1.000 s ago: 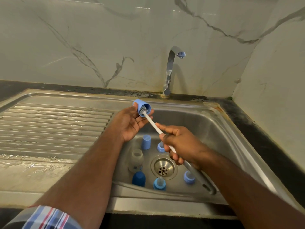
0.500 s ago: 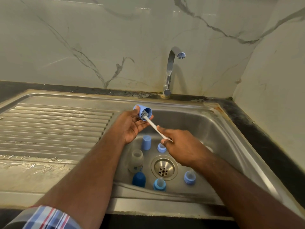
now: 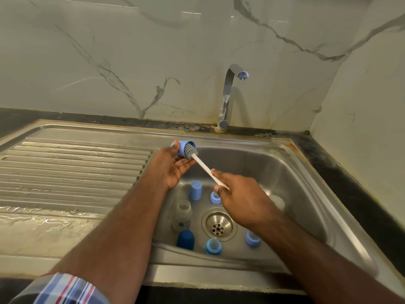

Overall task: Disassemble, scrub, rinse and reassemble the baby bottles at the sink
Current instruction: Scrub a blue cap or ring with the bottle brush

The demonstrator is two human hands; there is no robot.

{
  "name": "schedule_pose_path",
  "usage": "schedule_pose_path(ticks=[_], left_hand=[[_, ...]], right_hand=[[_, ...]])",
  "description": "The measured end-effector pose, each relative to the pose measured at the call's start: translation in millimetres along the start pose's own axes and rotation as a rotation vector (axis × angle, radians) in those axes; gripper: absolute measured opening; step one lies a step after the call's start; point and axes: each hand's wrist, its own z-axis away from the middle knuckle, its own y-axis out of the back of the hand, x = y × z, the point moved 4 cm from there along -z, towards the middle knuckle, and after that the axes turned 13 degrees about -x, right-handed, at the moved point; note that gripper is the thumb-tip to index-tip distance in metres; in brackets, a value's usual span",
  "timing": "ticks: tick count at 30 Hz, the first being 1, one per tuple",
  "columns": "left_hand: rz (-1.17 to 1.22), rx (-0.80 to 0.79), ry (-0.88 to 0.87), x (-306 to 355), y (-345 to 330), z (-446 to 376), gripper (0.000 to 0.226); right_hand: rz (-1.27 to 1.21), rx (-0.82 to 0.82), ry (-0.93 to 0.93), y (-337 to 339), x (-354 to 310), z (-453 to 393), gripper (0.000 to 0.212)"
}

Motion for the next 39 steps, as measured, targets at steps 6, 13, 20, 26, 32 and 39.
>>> schedule_pose_path(ticks=[6,13,20,26,32,39], left_hand=[[-0.071,-0.059,0.065,-7.8,-8.4,2.8,0.032],[-0.012,0.025,-0.023,3.1,1.1,-1.4,0.03],[-0.083,-0.029,0.025,-3.9,-6.8,2.2,0.028],[-0.053,-0.006,-0.01,2.4,-4.2,0.9,0.023],[-0.034,0.004,-0.004,3.2,-1.9,4.1,0.033],[-0.131,-0.073,0.086,-6.7,-9.8,8.0,0.023]], right_hand=[[-0.332,-0.037,-0.047,1.7,13.2,-9.9,0.043],[-0.562,-0.066,-0.025,-0.5,10.9,-3.1,0.043],[-0.603,-0.135,-0.044,-2.2,9.4,-6.1,0.045],[-0.69,-0.101,-0.057,-0.8,11.3,-3.7,0.045],[-0.69,-0.13,-0.057,-4.2,7.9,-3.3,0.045],[-0.138,-0.109,-0.003,1.9,5.1,0.0,0.046]])
